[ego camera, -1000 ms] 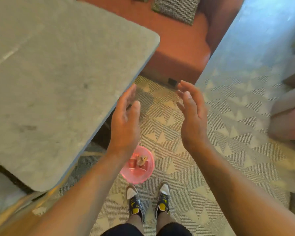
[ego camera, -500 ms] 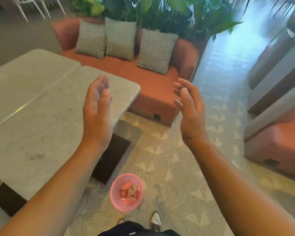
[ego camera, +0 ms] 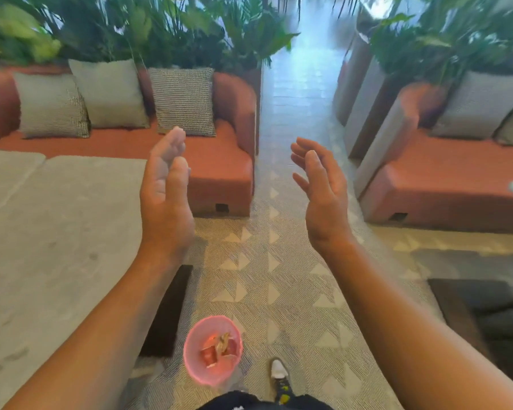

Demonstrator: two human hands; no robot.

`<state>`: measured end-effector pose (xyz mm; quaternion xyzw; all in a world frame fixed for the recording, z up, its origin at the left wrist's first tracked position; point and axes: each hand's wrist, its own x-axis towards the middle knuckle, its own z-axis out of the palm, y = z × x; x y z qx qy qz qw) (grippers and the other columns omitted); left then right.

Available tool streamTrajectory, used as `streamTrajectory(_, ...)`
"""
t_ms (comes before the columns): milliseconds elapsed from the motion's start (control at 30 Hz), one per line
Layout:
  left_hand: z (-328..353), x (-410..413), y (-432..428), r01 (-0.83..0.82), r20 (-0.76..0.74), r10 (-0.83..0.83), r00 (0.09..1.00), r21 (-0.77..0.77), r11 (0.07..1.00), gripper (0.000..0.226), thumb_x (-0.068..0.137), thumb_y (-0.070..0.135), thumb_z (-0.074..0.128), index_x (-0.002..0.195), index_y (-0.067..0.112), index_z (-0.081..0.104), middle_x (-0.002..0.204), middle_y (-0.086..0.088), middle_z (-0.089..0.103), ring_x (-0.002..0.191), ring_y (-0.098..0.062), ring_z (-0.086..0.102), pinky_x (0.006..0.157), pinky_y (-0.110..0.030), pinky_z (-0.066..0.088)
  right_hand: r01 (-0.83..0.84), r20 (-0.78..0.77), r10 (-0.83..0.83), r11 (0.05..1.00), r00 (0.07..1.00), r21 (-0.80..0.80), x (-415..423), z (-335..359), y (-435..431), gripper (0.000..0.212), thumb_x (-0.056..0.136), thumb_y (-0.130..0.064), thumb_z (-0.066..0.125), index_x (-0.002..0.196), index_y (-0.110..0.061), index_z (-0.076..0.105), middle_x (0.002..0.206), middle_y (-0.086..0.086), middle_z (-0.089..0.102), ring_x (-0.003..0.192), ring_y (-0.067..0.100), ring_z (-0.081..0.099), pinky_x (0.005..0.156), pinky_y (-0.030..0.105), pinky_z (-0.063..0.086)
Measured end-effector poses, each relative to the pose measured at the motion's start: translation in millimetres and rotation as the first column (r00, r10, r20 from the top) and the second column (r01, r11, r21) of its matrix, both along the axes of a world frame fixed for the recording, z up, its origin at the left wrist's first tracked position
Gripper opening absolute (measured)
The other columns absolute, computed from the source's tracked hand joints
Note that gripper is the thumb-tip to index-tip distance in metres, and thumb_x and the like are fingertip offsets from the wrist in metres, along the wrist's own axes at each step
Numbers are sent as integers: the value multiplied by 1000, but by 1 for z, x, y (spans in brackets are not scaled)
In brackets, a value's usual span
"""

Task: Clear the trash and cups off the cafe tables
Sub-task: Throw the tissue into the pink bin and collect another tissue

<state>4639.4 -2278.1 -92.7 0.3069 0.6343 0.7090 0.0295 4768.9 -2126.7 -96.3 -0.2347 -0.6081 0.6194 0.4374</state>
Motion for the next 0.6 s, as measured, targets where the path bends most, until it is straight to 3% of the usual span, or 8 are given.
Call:
streamTrajectory(100,-2,14,13,145,-10,-145,989,-4,989,56,101,45,43,150,18,51,152,7,55,142,-4,50,123,-47,40,129,-5,-129,992,992,-10,30,-4,-7,41,99,-35,50,132,-13,64,133,1,69,133,17,62,119,47,45)
streamTrajectory(267,-6,61,43,418,36,-419,907,29,908,53,97,46,48,144,22,50,149,6,57,143,-6,52,124,-51,36,383,8,-383,924,924,10,102,-7,-16,48,93,-52,54,127,-21,67,133,3,70,130,19,63,117,51,46)
streamTrajectory(467,-6,156,79,687,70,-686,724,15,726,44,96,49,49,138,37,53,151,8,57,144,-7,51,123,-53,38,656,51,-659,752,751,64,219,-7,-34,56,94,-59,50,133,-23,66,132,-6,71,128,12,64,113,50,50)
streamTrajectory(600,-3,230,88,798,41,-798,602,20,603,54,97,47,47,145,22,52,154,1,55,145,-8,50,122,-53,40,775,58,-777,630,627,61,292,-4,-57,53,93,-62,49,130,-29,67,131,-7,71,127,9,64,112,50,51)
